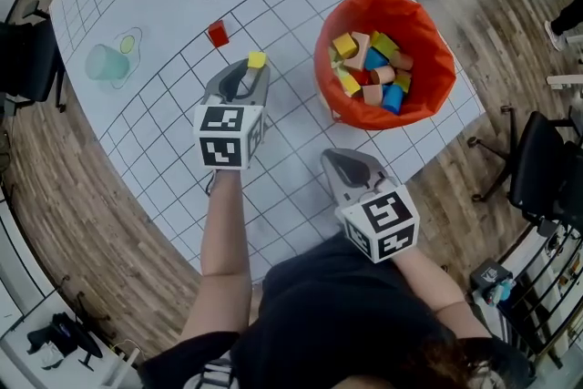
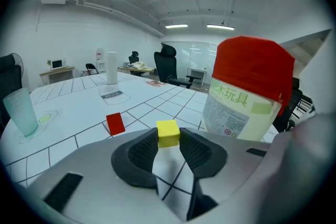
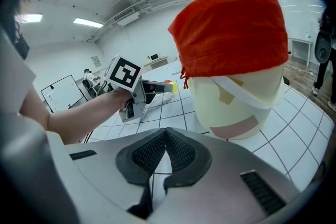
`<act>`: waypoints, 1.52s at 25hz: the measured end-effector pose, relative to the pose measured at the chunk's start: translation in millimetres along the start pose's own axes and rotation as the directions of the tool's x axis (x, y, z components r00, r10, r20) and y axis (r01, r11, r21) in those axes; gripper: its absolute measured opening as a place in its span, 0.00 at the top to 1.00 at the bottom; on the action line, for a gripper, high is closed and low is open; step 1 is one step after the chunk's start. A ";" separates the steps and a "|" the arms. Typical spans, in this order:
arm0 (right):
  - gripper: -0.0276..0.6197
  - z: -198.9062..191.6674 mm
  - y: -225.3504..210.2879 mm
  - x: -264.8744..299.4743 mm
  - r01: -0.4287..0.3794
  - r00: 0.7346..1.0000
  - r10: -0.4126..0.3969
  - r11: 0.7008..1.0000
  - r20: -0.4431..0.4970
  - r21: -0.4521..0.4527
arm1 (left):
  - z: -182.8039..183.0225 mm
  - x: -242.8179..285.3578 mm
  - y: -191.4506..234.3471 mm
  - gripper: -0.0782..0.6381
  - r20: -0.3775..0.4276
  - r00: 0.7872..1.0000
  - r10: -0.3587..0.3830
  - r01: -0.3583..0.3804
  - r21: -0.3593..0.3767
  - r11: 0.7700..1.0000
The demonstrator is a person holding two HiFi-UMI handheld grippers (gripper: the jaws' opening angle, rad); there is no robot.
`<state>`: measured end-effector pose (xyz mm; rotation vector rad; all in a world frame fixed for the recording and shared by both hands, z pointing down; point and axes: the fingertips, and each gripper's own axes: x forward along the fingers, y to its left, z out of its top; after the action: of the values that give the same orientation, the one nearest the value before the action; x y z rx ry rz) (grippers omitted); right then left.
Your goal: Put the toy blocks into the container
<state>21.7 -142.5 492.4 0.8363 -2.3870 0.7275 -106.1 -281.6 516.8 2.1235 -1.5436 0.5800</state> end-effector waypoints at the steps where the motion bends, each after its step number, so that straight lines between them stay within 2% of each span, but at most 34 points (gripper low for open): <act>1: 0.94 0.3 0.6 -1.6 -0.002 1.000 0.002 1.000 0.003 -0.001 | 6.3 -4.9 -3.5 0.70 0.017 1.000 -0.010 0.010 0.001 1.000; 5: 0.94 3.5 4.5 -9.7 -0.012 1.000 0.012 1.000 0.025 -0.009 | 38.3 -31.5 -22.7 0.70 0.104 0.993 -0.059 0.058 0.012 0.998; 8: 0.94 6.9 6.3 -19.3 -0.016 0.999 0.016 1.000 0.041 -0.015 | 68.5 -56.5 -40.9 0.70 0.189 0.977 -0.098 0.097 0.016 0.995; 14: 0.94 12.5 5.9 -35.2 -0.036 0.997 0.038 0.999 0.065 -0.029 | 136.5 -111.3 -91.0 0.70 0.360 0.906 -0.222 0.199 0.100 0.975; 18: 0.94 13.2 7.4 -45.8 -0.055 0.996 0.057 0.998 0.069 -0.034 | 159.8 -130.3 -129.1 0.70 0.365 0.879 -0.308 0.259 0.176 0.950; 23: 0.94 15.7 3.2 -52.2 -0.063 0.995 0.066 0.997 0.078 -0.043 | 160.0 -121.5 -158.4 0.70 0.320 0.879 -0.354 0.286 0.240 0.928; 26: 0.94 16.0 -0.4 -55.7 -0.062 0.994 0.066 0.997 0.084 -0.045 | 155.2 -114.2 -165.8 0.68 0.309 0.887 -0.344 0.271 0.255 0.928; 31: 0.94 15.8 -3.1 -61.3 -0.063 0.994 0.067 0.997 0.091 -0.045 | 153.6 -114.9 -160.0 0.66 0.331 0.890 -0.313 0.263 0.187 0.946; 38: 0.94 16.8 12.4 -60.3 -0.089 0.992 0.094 0.994 0.087 -0.065 | 133.8 -136.2 -137.6 0.72 0.340 0.906 -0.254 0.228 0.115 0.967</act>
<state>49.9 -120.3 439.6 0.7533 -2.5291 0.6616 -3.8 -217.3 314.8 2.5338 -1.4142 0.1763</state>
